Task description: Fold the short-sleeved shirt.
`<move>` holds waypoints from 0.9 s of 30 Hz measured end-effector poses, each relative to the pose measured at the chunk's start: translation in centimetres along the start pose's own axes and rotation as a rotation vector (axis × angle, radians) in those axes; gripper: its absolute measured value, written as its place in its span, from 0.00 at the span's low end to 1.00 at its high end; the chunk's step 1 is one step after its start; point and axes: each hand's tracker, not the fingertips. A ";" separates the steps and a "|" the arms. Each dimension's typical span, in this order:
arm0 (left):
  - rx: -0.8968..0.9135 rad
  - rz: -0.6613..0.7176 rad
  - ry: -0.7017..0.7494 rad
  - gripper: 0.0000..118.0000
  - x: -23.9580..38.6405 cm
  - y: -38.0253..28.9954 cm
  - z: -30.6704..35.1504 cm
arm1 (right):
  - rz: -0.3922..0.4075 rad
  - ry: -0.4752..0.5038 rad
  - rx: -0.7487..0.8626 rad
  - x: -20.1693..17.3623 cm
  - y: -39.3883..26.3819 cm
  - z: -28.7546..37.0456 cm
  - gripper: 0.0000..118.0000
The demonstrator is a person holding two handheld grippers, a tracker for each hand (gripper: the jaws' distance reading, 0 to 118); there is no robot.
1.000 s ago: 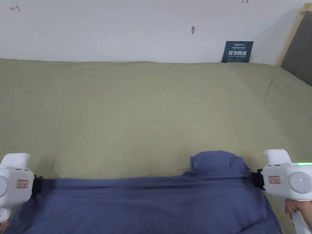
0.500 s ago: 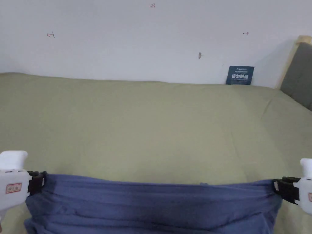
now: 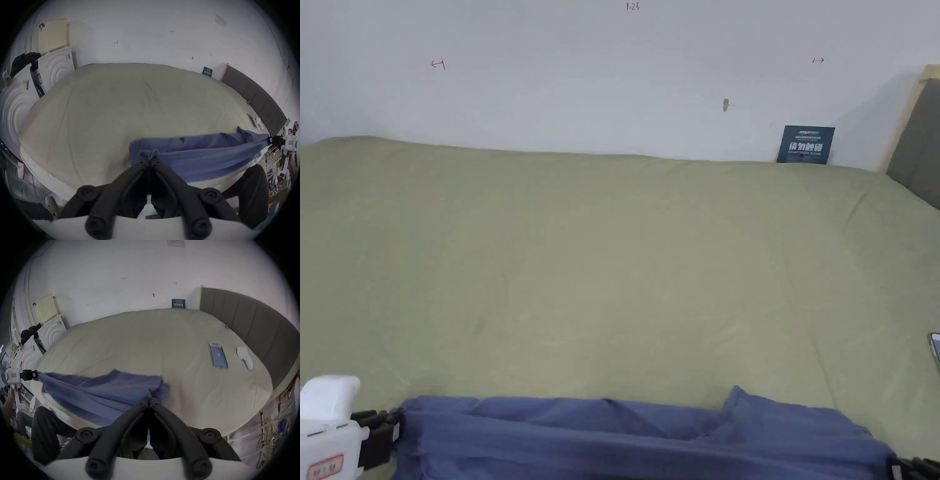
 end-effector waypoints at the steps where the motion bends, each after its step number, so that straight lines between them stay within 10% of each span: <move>1: -0.005 0.002 0.001 0.02 0.0 -0.3 -0.2 | -0.004 0.001 -0.012 0.2 -0.5 -0.4 0.00; 4: -0.005 -0.005 0.002 0.15 0.1 -0.9 -0.5 | -0.026 0.008 -0.037 0.4 -1.3 -1.4 0.06; 5: -0.003 -0.006 0.006 0.42 0.1 -0.8 -0.6 | -0.029 -0.003 -0.033 0.3 -1.4 -1.5 0.26; 6: -0.014 -0.004 0.021 0.85 0.1 -0.7 -0.6 | -0.029 -0.015 -0.030 0.1 -1.3 -1.6 0.75; 7: -0.002 -0.002 0.030 0.98 0.4 -0.6 -0.2 | -0.032 -0.019 -0.033 -0.1 -1.0 -1.8 1.00; 12: 0.127 0.017 0.068 0.90 1.7 1.7 3.4 | -0.016 -0.057 0.094 -1.4 0.9 1.6 0.81; 13: 0.133 0.008 0.085 0.74 2.2 2.1 4.1 | -0.002 -0.071 0.117 -2.1 1.5 1.4 0.57; 14: 0.174 -0.010 0.090 0.42 2.8 2.4 4.9 | 0.009 -0.069 0.170 -3.0 2.0 2.2 0.18; 15: 0.205 -0.017 0.091 0.00 3.3 2.5 5.3 | 0.023 -0.094 0.211 -3.8 2.4 2.6 0.00; 27: 0.112 0.115 -0.023 0.00 -0.1 2.6 4.7 | 0.043 -0.154 0.466 -10.9 2.7 7.1 0.00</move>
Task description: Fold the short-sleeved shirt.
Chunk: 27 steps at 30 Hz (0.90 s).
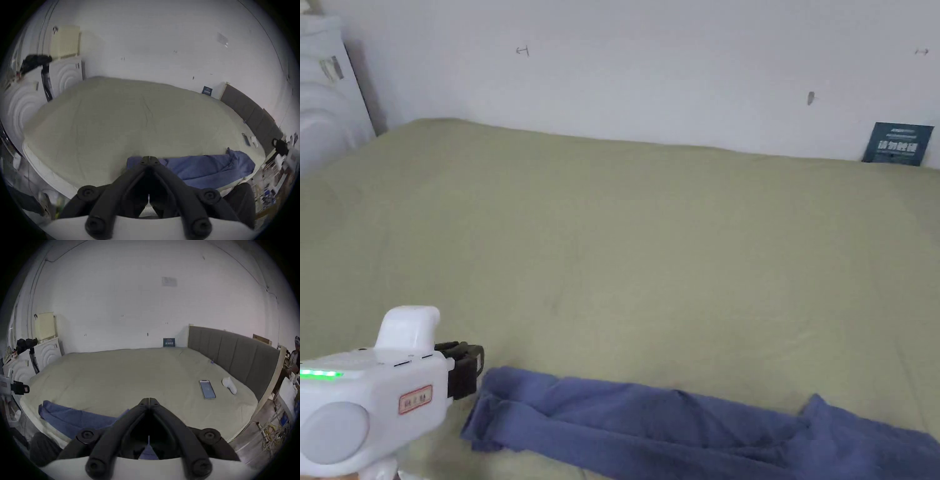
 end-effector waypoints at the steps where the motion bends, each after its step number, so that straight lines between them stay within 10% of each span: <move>1: -0.036 0.019 -0.021 0.00 -1.2 0.1 -0.8 | 0.008 -0.010 0.019 -0.4 0.0 0.3 0.00; 14: -0.429 0.299 -0.431 0.05 -11.1 2.4 -10.3 | 0.104 -0.061 0.085 -3.8 0.2 1.9 0.00; 16: -0.422 0.294 -0.470 0.72 -11.0 2.3 -11.0 | 0.083 -0.061 0.074 -3.7 0.5 1.5 0.00; 18: -0.469 0.278 -0.512 0.97 -10.7 1.8 -11.8 | 0.017 -0.041 0.050 -3.3 0.5 1.0 0.00; 25: -0.525 0.328 -0.610 0.96 -9.4 -0.8 -15.7 | 0.005 -0.022 0.013 -2.7 0.4 -0.1 0.00; 27: -0.512 0.402 -0.624 0.82 -9.6 -0.5 -15.8 | -0.014 -0.023 0.011 -2.9 0.5 0.1 0.00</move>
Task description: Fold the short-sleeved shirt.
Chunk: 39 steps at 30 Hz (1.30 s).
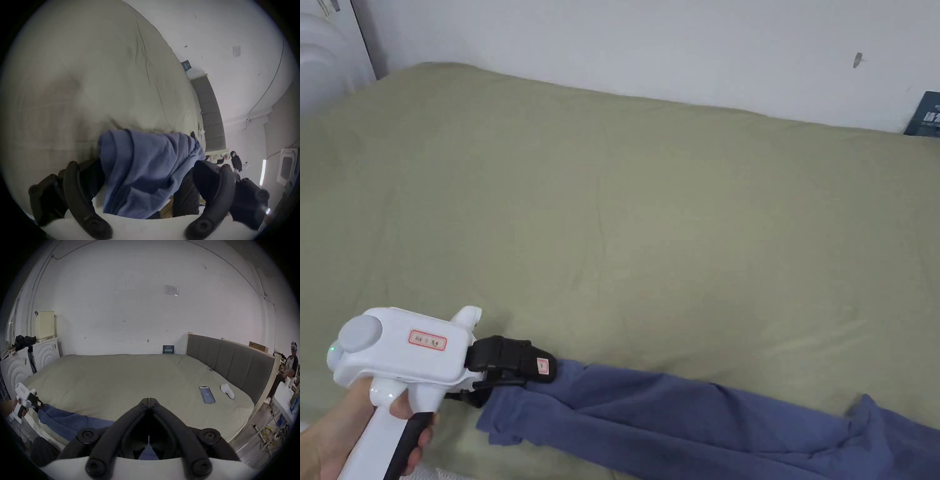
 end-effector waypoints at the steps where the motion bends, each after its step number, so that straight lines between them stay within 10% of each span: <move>1: 0.003 0.013 -0.017 0.52 0.1 0.1 0.2 | -0.019 0.006 0.001 0.1 0.1 0.0 0.00; 2: 0.014 -0.005 0.013 0.04 -0.3 0.2 0.7 | -0.035 0.016 -0.002 0.2 0.1 0.0 0.00; 22: 0.208 0.011 0.242 0.05 4.7 -2.8 10.0 | -0.016 0.137 0.056 1.3 1.1 0.7 0.00; 39: -0.044 -0.370 0.554 0.05 22.3 -5.6 -10.8 | 0.052 0.011 0.191 2.1 1.4 4.6 0.00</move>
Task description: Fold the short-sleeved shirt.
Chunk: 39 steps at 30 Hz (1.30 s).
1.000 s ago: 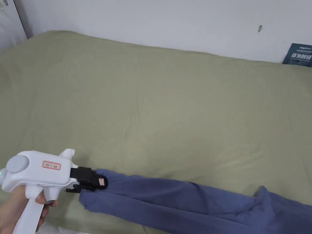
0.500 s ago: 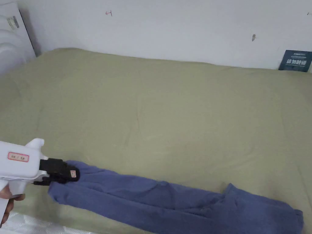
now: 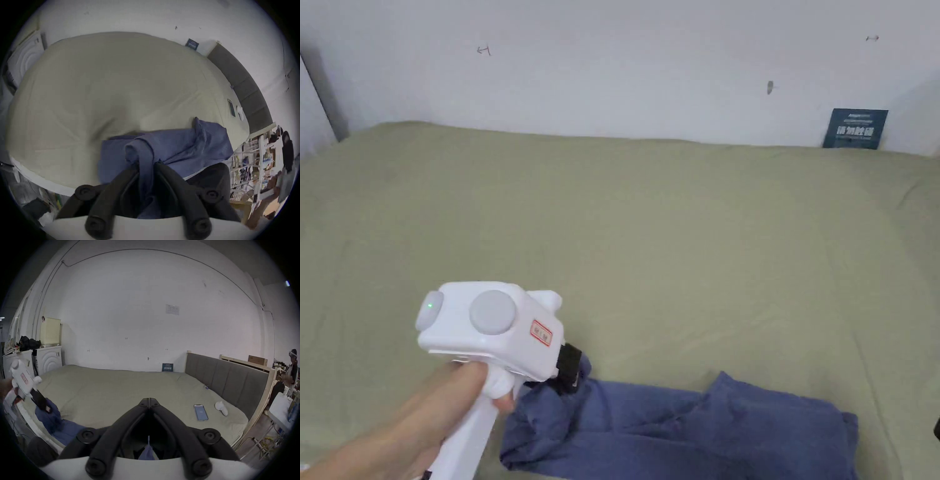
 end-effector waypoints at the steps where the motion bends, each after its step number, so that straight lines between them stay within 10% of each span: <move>1: -0.007 0.003 -0.003 0.05 0.7 0.1 -1.5 | -0.016 0.011 0.003 0.2 -0.1 0.1 0.00; 3: -0.056 -0.037 -0.018 0.11 2.4 0.3 -4.6 | -0.057 0.026 0.007 0.5 -0.2 0.4 0.00; 6: -0.105 -0.031 -0.063 0.93 3.2 0.0 -7.8 | -0.071 0.034 -0.012 0.7 -0.4 0.2 0.00; 8: -0.068 -0.017 -0.098 0.96 3.5 -0.2 -7.3 | -0.069 0.035 -0.027 0.8 -0.7 0.0 0.00; 11: 0.011 0.056 -0.169 0.75 1.9 -0.4 -4.1 | -0.072 0.048 -0.051 0.6 -1.0 -0.6 0.00; 13: 0.072 0.094 -0.226 0.00 -0.2 -0.6 -1.6 | -0.081 0.064 -0.064 0.4 -1.2 -1.0 0.00; 21: 0.004 0.147 -0.230 0.00 -5.8 -3.1 -2.3 | -0.083 0.105 -0.110 -1.1 -2.2 -2.0 0.00; 26: -0.149 0.241 -0.535 0.00 -1.5 -3.6 -11.6 | -0.104 0.134 -0.144 -1.4 -2.2 -1.9 0.00; 28: -0.152 0.187 -0.369 0.00 1.1 -3.6 -14.1 | -0.110 0.136 -0.153 -1.4 -1.7 -1.5 0.00; 39: 0.113 0.118 -0.262 0.00 -7.7 -4.5 2.3 | -0.050 0.168 -0.148 -3.7 -1.2 -2.5 0.00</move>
